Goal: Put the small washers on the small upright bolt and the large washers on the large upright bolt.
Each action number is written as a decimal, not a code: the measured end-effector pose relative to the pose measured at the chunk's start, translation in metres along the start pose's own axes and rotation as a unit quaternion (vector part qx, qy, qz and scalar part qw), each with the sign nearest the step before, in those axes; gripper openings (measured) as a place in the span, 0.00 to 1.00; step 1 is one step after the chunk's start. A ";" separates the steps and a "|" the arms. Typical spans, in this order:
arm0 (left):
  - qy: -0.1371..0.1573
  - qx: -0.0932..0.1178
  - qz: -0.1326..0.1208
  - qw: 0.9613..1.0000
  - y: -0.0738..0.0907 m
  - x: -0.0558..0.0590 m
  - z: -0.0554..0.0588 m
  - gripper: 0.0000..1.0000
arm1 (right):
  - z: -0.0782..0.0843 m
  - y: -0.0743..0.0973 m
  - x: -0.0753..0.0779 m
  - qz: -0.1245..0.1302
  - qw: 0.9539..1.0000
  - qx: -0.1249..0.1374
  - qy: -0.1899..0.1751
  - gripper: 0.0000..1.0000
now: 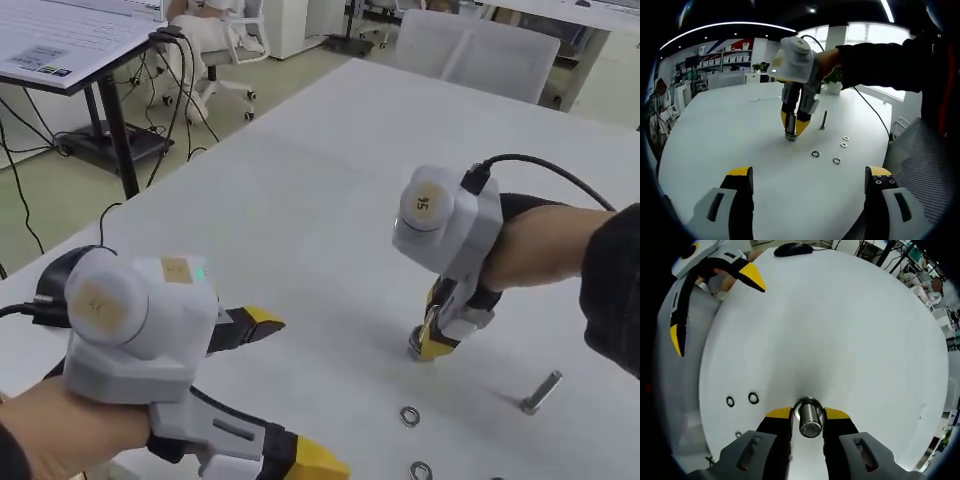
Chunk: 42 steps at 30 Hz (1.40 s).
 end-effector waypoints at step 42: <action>-0.012 -0.005 0.009 1.000 -0.001 0.004 -0.003 0.92 | 0.041 0.006 -0.006 -0.003 0.999 -0.006 -0.041 0.32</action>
Point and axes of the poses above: the centre of the closed fingertips' face, and the gripper's own axes: y roughly backward along the fingers, x roughly to its right, z roughly out of its underside, the point moved 2 cm from there along y, roughly backward along the fingers, and after that the axes turned 11 degrees about -x, right-handed, at the moved point
